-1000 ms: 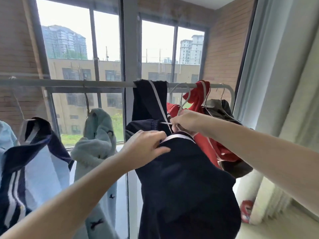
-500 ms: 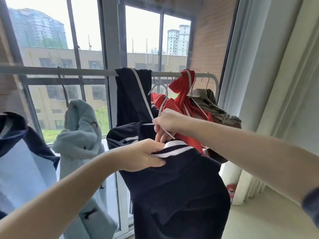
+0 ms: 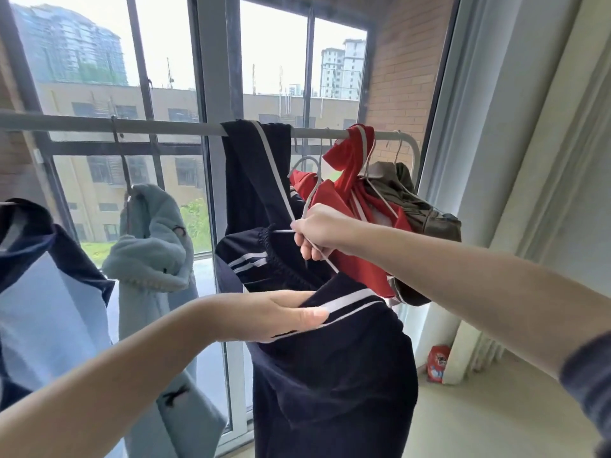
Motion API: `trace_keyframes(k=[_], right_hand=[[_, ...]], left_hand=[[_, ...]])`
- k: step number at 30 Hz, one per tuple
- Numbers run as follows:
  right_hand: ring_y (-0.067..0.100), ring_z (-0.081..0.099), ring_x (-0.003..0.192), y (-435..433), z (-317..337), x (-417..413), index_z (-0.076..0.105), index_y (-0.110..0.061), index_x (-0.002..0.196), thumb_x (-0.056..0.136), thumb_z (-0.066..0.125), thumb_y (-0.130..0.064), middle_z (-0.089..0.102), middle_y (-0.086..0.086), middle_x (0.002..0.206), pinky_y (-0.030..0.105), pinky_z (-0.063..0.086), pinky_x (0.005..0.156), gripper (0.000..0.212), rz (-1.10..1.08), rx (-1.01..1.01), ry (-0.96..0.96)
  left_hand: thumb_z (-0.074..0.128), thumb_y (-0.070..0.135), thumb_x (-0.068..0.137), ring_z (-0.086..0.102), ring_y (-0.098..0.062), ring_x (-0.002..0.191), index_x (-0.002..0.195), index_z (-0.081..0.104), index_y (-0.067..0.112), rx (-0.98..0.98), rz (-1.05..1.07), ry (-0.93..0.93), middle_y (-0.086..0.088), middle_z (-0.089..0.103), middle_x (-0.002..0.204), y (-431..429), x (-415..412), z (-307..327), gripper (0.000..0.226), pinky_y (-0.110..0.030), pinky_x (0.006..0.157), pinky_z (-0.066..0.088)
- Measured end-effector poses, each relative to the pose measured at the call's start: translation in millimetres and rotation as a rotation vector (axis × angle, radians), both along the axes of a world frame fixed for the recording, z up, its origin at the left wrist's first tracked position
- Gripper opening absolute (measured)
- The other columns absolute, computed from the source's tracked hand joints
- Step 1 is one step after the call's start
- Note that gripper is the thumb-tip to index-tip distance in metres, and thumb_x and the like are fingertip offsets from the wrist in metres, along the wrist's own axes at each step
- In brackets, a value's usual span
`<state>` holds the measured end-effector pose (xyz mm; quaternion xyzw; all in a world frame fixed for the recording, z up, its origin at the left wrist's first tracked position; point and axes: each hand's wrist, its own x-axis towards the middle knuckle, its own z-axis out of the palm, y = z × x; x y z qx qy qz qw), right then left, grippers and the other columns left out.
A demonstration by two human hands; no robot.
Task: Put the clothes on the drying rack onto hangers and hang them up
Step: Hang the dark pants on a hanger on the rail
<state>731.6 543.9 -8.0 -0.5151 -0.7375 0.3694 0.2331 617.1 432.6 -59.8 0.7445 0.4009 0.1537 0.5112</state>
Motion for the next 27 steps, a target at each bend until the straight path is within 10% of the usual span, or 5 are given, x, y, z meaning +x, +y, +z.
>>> trace_keyframes(k=[6, 10, 15, 20, 27], right_hand=[[0.009, 0.04, 0.027, 6.9, -8.9, 0.4, 0.056, -0.006, 0.068, 0.098, 0.04, -0.019, 0.055, 0.006, 0.048, 0.017, 0.035, 0.036, 0.037, -0.044, 0.099, 0.0], [0.012, 0.041, 0.03, 9.2, -10.7, 2.2, 0.058, -0.007, 0.067, 0.096, 0.041, -0.02, 0.057, 0.004, 0.045, 0.02, 0.036, 0.039, 0.037, -0.038, 0.128, -0.015], [0.015, 0.037, 0.033, 10.5, 1.0, 8.2, 0.055, -0.007, 0.064, 0.097, 0.04, -0.018, 0.048, 0.004, 0.041, 0.02, 0.03, 0.037, 0.038, -0.002, 0.143, -0.029], [0.013, 0.03, 0.031, 8.7, 12.5, 18.4, 0.049, -0.01, 0.061, 0.096, 0.04, -0.017, 0.038, -0.001, 0.036, 0.022, 0.026, 0.039, 0.037, 0.061, 0.12, -0.041], [0.013, 0.03, 0.038, 4.5, 10.9, 29.3, 0.051, -0.011, 0.063, 0.098, 0.041, -0.022, 0.038, 0.001, 0.046, 0.023, 0.027, 0.041, 0.038, 0.099, 0.116, -0.072]], left_hand=[[0.058, -0.004, 0.085, 0.065, -0.018, 0.092, 0.102, 0.064, 0.003, 0.16, -0.197, 0.143, -0.007, 0.07, 0.1, -8.1, 8.5, -10.1, 0.019, -0.038, 0.089, 0.052], [0.064, 0.016, 0.087, 0.056, 0.003, 0.079, 0.116, 0.053, 0.018, -0.069, -0.298, 0.164, 0.008, 0.06, 0.094, -12.3, 24.9, -18.4, 0.032, -0.013, 0.073, 0.045], [0.051, 0.006, 0.093, 0.05, 0.005, 0.083, 0.123, 0.06, 0.009, 0.133, -0.374, 0.617, -0.007, 0.065, 0.117, -8.4, 29.9, -50.9, 0.031, -0.004, 0.074, 0.036], [0.042, 0.001, 0.086, 0.056, -0.018, 0.108, 0.119, 0.063, 0.016, 0.281, -0.188, 0.895, 0.0, 0.064, 0.121, 12.9, -7.1, -68.5, 0.042, -0.023, 0.09, 0.039], [0.035, 0.001, 0.073, 0.062, -0.022, 0.086, 0.1, 0.066, 0.026, 0.392, 0.081, 1.132, 0.001, 0.067, 0.098, 27.5, -48.3, -72.3, 0.049, -0.037, 0.07, 0.055]])
